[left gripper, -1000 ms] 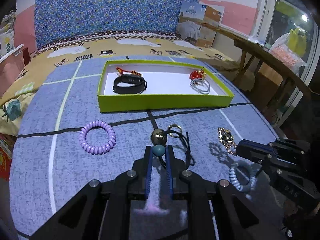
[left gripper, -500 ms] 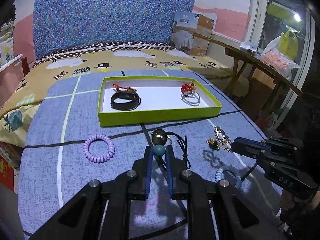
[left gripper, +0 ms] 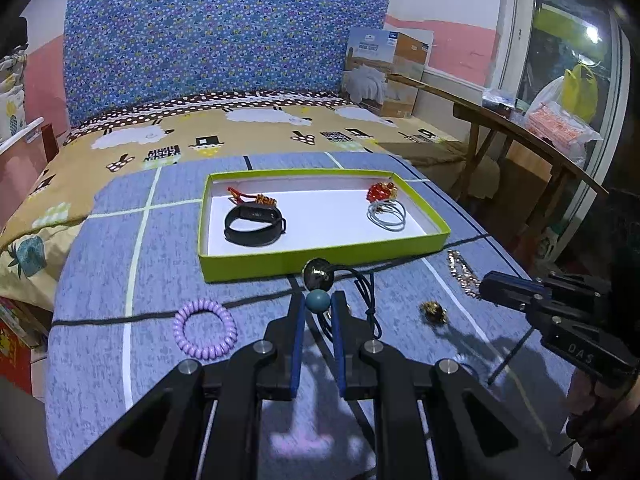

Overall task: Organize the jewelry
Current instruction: 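Carry the black cord and gold brooch with both tools over the lime-green box, then open both tools to drop the cord and brooch into the box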

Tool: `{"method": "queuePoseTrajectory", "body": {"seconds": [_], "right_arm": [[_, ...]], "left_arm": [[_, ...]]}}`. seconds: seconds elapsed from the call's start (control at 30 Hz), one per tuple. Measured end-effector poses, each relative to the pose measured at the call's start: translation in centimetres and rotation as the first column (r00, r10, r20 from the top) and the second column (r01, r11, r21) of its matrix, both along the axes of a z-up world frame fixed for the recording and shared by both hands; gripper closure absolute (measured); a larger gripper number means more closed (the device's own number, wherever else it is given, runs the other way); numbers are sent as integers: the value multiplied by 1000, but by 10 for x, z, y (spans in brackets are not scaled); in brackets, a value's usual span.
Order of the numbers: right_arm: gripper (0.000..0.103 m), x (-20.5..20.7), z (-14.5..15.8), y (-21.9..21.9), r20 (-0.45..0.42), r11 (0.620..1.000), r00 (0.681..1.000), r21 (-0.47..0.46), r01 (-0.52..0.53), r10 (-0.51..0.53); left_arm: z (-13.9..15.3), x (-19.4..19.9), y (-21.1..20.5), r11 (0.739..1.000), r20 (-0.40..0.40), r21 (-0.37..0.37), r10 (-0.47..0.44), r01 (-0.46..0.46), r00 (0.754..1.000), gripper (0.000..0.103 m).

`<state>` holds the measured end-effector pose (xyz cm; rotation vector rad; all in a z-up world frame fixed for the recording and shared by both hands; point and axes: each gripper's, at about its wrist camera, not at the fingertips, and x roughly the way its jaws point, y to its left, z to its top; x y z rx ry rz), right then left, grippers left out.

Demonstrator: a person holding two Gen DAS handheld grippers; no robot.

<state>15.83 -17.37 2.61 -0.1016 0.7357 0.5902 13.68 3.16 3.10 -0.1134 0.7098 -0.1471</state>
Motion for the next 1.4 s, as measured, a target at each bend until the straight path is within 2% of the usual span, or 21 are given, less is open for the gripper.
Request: {"method": "queuePoseTrajectory", "body": {"seconds": [0.73, 1.0, 1.2, 1.4], "right_arm": [[100, 86, 11, -10, 23, 997, 996, 5, 80, -81], [100, 121, -9, -4, -41, 996, 995, -15, 88, -88], [100, 133, -24, 0, -88, 996, 993, -56, 75, -80], [99, 139, -38, 0, -136, 993, 987, -94, 72, -85]], "left_arm": [[12, 86, 10, 999, 23, 35, 18, -19, 1000, 89], [-15, 118, -2, 999, -58, 53, -1, 4, 998, 89], [-32, 124, -6, 999, -111, 46, -14, 19, 994, 89], [-37, 127, -8, 999, -131, 41, -23, 29, 991, 89]]}}
